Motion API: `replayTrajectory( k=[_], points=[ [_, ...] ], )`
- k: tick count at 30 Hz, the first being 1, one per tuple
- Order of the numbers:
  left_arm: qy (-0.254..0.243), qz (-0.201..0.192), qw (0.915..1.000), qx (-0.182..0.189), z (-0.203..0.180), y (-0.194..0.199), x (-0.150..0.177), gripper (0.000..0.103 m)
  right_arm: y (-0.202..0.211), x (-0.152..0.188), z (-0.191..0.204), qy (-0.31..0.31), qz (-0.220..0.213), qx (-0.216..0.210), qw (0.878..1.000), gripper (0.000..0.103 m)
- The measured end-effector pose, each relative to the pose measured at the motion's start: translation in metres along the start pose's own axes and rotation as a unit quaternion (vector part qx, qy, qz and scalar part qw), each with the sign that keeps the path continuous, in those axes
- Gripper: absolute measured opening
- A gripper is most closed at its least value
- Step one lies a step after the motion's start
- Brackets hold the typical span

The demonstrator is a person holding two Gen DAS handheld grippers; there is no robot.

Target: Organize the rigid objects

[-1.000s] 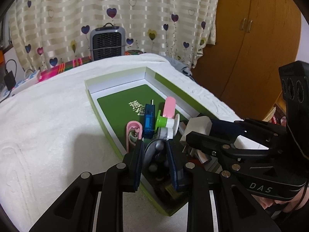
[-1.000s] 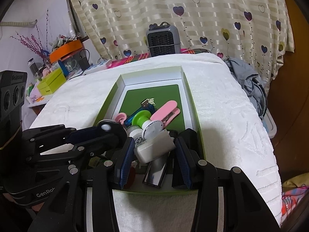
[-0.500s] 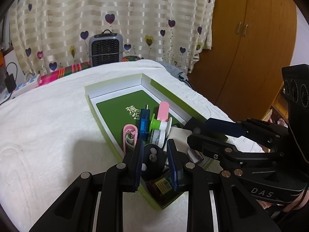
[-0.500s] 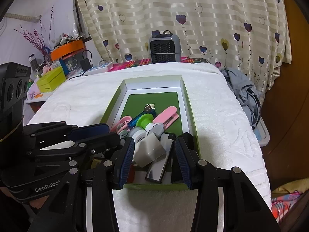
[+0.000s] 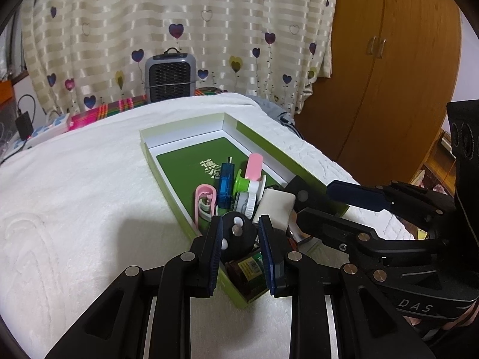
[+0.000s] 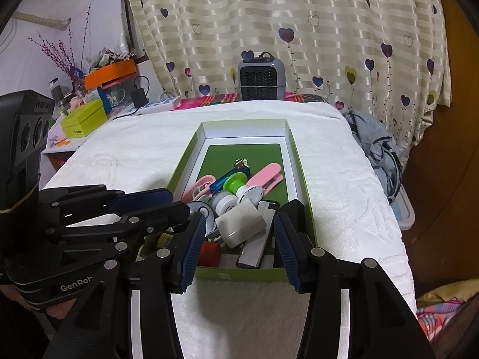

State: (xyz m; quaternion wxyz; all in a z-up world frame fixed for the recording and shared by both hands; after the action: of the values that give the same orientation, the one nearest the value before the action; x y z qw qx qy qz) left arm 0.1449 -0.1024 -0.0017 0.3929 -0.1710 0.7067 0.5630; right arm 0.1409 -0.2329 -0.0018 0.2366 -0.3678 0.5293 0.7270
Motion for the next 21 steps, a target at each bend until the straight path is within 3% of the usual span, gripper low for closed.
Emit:
replayTrajectory(
  k=[21],
  points=[
    [0.004,-0.004,0.9982,-0.059,-0.004,0.042,0.034,0.023,0.026,0.02,0.026,0.013,-0.006,-0.015,1.0,0.05]
  ],
)
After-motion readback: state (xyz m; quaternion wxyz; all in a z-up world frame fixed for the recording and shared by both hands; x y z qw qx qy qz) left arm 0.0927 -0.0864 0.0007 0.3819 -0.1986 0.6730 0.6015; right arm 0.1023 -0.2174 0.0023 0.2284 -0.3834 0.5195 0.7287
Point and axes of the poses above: each gripper's, at about its wrist camera, not at the fingertips, and y roughly against the way its jaws point, z to its left, x to its underside, the point moved 7 cm from there along -y, roughly the way its jaws point, and after that the axes turned 4 degrees about -y, right-handed, at the moved point
